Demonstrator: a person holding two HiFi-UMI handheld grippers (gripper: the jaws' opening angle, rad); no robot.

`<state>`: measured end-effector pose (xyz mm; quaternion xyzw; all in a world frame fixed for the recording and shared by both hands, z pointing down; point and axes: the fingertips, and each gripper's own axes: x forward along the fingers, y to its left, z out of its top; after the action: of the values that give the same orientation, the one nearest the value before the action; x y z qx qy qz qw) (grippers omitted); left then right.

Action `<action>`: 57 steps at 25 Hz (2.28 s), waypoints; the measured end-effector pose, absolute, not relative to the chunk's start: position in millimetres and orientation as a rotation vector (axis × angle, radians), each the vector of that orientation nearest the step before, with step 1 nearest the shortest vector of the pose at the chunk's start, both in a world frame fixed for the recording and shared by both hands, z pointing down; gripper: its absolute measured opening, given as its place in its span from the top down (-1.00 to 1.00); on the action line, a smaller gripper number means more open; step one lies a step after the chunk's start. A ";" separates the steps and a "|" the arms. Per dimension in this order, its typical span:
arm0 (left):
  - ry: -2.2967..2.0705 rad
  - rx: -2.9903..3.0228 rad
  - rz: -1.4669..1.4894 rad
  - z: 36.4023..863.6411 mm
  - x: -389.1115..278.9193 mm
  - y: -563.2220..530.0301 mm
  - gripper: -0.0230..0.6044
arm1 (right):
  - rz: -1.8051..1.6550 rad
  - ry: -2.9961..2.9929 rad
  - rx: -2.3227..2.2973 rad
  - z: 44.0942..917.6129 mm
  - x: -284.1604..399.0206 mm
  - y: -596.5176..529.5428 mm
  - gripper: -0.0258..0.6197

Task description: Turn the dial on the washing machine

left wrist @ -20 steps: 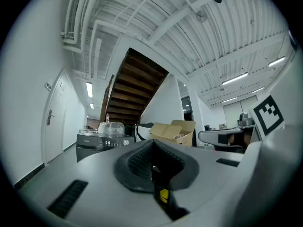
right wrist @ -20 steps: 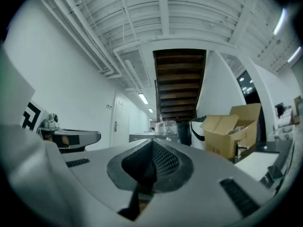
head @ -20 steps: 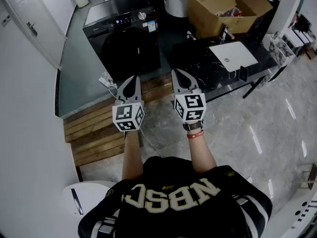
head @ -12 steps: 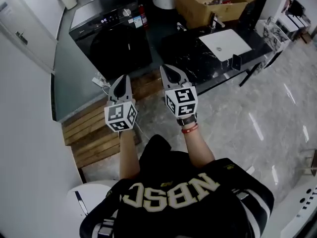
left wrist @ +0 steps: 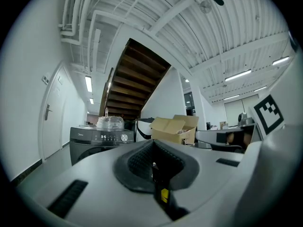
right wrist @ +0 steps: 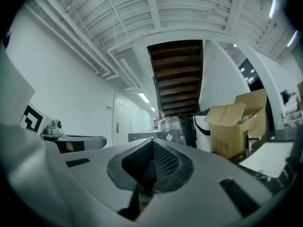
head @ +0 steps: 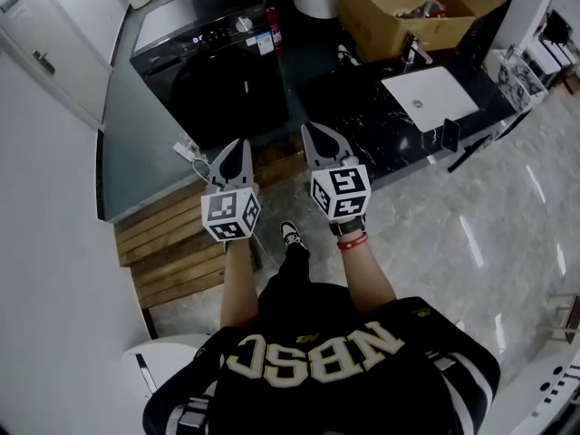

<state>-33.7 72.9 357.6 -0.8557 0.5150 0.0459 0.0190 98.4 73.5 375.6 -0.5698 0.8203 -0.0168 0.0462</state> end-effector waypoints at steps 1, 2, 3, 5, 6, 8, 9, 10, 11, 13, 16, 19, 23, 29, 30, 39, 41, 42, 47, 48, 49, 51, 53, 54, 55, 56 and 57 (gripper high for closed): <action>1.600 -2.660 0.148 360.3 -34.0 60.7 0.88 | -0.050 2.511 -1.738 378.5 96.1 61.7 0.90; 1.601 -2.664 0.155 362.7 -34.7 47.2 0.88 | -0.050 2.520 -1.738 381.3 93.1 49.0 0.90; 1.603 -2.668 0.162 364.8 -35.9 32.8 0.88 | -0.050 2.529 -1.737 383.9 89.7 35.3 0.90; 1.607 -2.673 0.174 368.1 -38.2 2.4 0.88 | -0.048 2.550 -1.735 387.4 83.1 4.5 0.90; 1.608 -2.674 0.179 368.7 -39.0 -13.7 0.88 | -0.042 2.559 -1.734 387.8 80.5 -12.9 0.90; 1.613 -2.671 0.192 366.5 -42.3 -47.6 0.88 | -0.023 2.579 -1.731 385.0 75.2 -50.0 0.89; 1.620 -2.666 0.202 363.5 -45.9 -65.0 0.88 | -0.009 2.591 -1.727 381.8 71.2 -68.9 0.89; 1.629 -2.659 0.216 359.7 -51.0 -82.3 0.88 | 0.008 2.605 -1.720 377.9 65.9 -87.4 0.88; 1.640 -2.651 0.230 355.7 -57.0 -99.2 0.88 | 0.026 2.619 -1.711 373.8 59.5 -105.5 0.88; 1.659 -2.637 0.251 350.0 -68.7 -130.9 0.88 | 0.049 2.643 -1.691 367.9 45.9 -139.6 0.87; 1.670 -2.632 0.256 349.0 -80.8 -169.2 0.88 | 0.049 2.656 -1.672 366.6 29.2 -181.1 0.87; 1.685 -2.637 0.250 354.1 -89.1 -199.2 0.88 | 0.034 2.676 -1.658 372.5 15.8 -214.1 0.87; 1.705 -2.661 0.224 365.5 -95.0 -234.4 0.88 | 0.039 2.715 -1.661 381.5 5.7 -250.2 0.87; 1.739 -2.642 0.237 374.3 -98.0 -287.0 0.88 | 0.137 2.763 -1.661 385.3 3.5 -312.7 0.85; 1.749 -2.632 0.241 375.1 -98.7 -296.9 0.88 | 0.149 2.773 -1.655 385.5 3.3 -323.5 0.85; 1.761 -2.619 0.211 382.2 -94.0 -363.3 0.88 | 0.251 2.884 -1.645 398.4 0.1 -399.6 0.75; 1.775 -2.615 0.209 385.6 -98.5 -373.3 0.88 | 0.296 2.902 -1.655 399.3 -0.7 -414.3 0.70; 1.782 -2.615 0.208 387.5 -100.3 -378.2 0.88 | 0.326 2.910 -1.664 399.2 -0.7 -421.7 0.67; 1.784 -2.622 0.183 393.8 -100.3 -396.0 0.88 | 0.528 2.969 -1.713 402.1 -1.4 -452.4 0.52; 1.782 -2.623 0.180 394.1 -100.2 -398.9 0.88 | 0.571 2.986 -1.723 405.1 -2.4 -457.9 0.49; 1.781 -2.624 0.177 394.7 -100.2 -401.7 0.88 | 0.620 3.004 -1.728 408.0 -4.0 -463.1 0.45; 1.781 -2.626 0.172 396.4 -100.6 -406.6 0.88 | 0.736 3.044 -1.730 412.9 -8.6 -471.9 0.40; 1.784 -2.626 0.172 397.9 -101.9 -409.8 0.88 | 0.872 3.081 -1.735 418.6 -12.9 -479.9 0.32; 1.786 -2.625 0.174 398.6 -103.0 -410.6 0.88 | 0.945 3.098 -1.741 422.2 -14.8 -483.7 0.28; 1.787 -2.623 0.176 399.3 -104.3 -411.0 0.88 | 1.023 3.111 -1.749 426.0 -16.3 -487.2 0.24; 1.789 -2.621 0.179 399.7 -105.6 -411.3 0.88 | 1.110 3.119 -1.760 429.5 -17.3 -490.8 0.21; 1.790 -2.619 0.181 399.9 -106.4 -411.8 0.88 | 1.204 3.121 -1.771 432.5 -17.9 -494.4 0.19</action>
<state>-106.4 -411.8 399.9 -0.8241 0.5632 0.0568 -0.0181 -17.9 -494.4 432.5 -0.4439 0.7823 0.3017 -0.3162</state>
